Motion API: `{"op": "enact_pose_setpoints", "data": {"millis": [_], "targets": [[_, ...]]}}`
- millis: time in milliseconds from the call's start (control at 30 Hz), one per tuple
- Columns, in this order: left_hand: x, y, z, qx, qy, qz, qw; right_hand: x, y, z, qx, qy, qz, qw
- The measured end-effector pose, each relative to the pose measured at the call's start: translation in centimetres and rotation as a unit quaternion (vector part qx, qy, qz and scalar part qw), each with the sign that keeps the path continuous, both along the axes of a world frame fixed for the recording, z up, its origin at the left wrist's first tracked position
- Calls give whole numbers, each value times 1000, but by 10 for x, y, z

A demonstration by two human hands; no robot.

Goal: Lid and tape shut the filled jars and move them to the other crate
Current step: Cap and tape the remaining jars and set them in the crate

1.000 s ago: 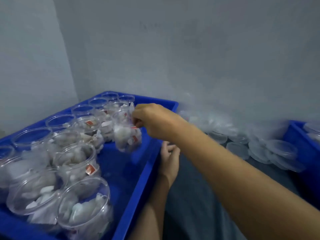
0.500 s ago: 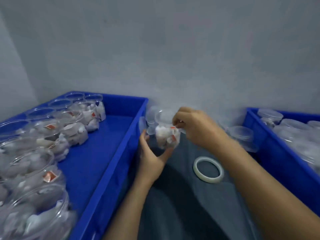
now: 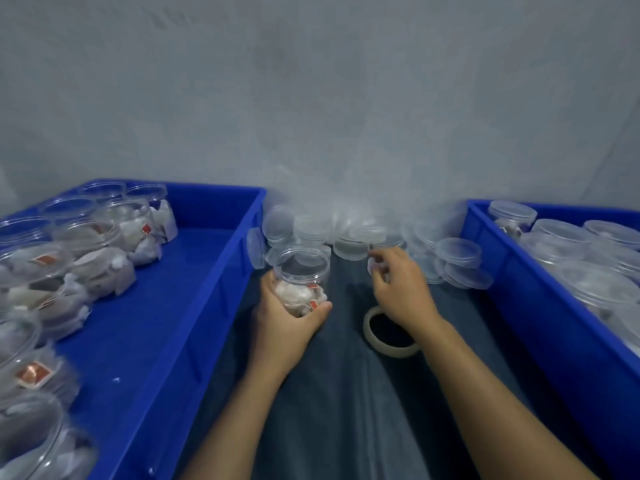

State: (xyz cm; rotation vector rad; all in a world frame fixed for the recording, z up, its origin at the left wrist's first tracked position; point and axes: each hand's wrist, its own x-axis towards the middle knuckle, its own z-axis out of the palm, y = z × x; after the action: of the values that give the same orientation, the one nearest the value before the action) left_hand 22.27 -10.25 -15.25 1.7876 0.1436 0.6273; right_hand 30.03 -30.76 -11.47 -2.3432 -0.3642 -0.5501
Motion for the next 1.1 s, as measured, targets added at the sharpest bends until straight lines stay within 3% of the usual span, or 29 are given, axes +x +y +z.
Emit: {"op": "enact_pose_setpoints", "data": {"millis": [67, 133, 300, 433, 567, 667, 800, 867, 933, 1100], "targets": [[-1, -2, 0, 9, -1, -10, 1000, 12, -9, -10, -126, 80, -57, 987], [-1, -3, 0, 17, -2, -11, 1000, 18, -10, -15, -190, 104, -99, 971], [-5, -3, 3, 28, 1, -14, 1000, 18, 2, -4, -137, 98, -152, 974], [-5, -2, 3, 43, 4, -10, 999, -1, 11, 8, 39, 14, -106, 993], [-10, -4, 7, 95, -4, -11, 995, -38, 10, 22, 233, -5, -77, 969], [-14, -7, 9, 156, -4, -8, 988, -61, 1, 28, 411, 7, -62, 909], [-18, -13, 10, 196, -11, -3, 981, -75, -2, 27, 598, 82, -13, 797], [-20, -17, 11, 224, -20, -6, 974, -76, 0, 26, 628, 141, 32, 765], [-22, -20, 11, 252, -31, -12, 967, -77, 3, 25, 625, 174, 52, 759], [-26, -28, 12, 299, -57, -16, 952, -78, 4, 21, 565, 197, 23, 801]]}}
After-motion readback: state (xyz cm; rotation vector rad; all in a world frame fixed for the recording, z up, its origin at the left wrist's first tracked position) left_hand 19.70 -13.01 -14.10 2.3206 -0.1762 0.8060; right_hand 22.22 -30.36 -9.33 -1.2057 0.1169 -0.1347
